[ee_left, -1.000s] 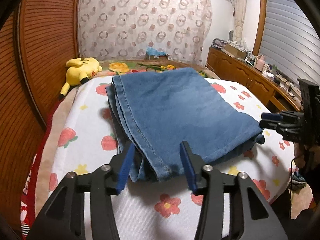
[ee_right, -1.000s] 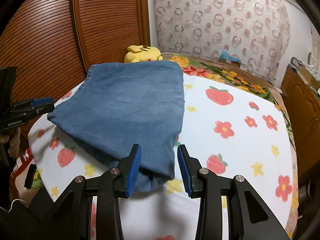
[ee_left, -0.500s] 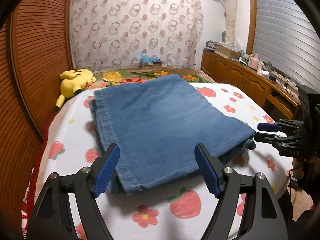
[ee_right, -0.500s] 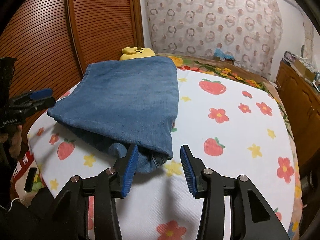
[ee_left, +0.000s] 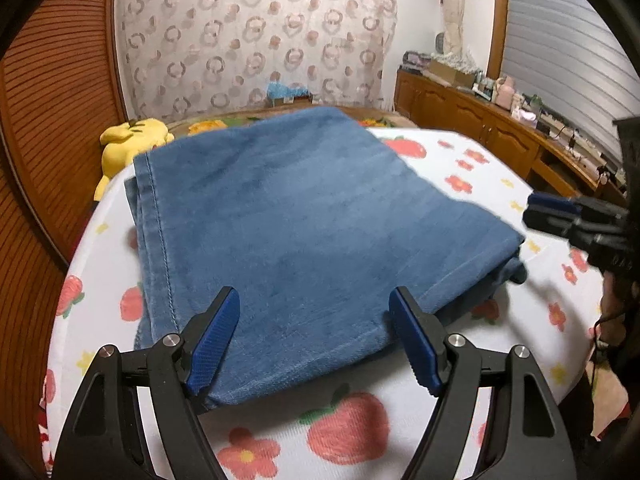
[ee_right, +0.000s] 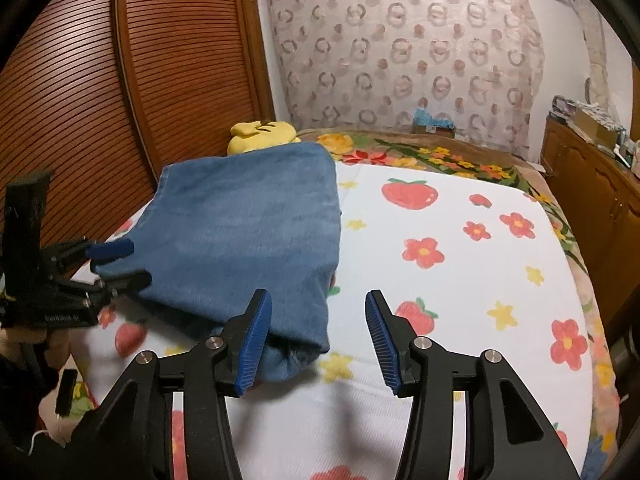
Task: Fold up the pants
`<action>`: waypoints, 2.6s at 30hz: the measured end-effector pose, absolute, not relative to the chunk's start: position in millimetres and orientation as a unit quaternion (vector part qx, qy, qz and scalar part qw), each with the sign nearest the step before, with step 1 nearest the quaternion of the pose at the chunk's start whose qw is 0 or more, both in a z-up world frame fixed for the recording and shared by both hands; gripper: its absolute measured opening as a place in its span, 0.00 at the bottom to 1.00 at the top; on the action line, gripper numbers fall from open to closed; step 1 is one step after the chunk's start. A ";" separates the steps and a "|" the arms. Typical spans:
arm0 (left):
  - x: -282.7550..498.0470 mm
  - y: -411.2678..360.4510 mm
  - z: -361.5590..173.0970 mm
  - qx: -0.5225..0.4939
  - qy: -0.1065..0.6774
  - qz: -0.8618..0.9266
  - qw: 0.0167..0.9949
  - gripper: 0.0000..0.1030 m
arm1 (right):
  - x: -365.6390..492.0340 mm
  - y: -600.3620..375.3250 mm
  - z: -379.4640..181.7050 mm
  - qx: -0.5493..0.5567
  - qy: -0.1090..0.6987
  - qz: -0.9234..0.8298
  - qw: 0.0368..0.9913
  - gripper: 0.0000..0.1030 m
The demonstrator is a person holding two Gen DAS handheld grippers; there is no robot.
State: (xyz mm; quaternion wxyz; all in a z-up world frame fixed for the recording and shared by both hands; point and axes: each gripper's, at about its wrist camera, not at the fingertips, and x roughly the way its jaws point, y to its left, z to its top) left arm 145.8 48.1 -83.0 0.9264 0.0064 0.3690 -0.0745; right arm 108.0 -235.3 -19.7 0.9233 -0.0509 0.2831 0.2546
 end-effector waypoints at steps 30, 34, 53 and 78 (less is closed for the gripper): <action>150.1 45.3 -100.4 0.027 0.378 -0.072 0.923 0.78 | 163.9 -199.5 -56.5 -0.026 0.382 0.265 0.885 0.38; 152.6 44.0 -100.0 0.024 0.377 -0.074 0.923 0.78 | 164.2 -201.4 -53.0 -0.005 0.381 0.278 0.882 0.19; 132.0 66.3 -72.3 -0.008 0.349 -0.054 0.936 0.78 | 145.5 -175.7 12.4 -0.012 0.293 0.351 0.889 0.13; 90.2 190.8 -33.3 -0.054 0.300 0.063 0.950 0.78 | 136.9 -68.0 -16.1 -0.090 0.300 0.492 0.812 0.13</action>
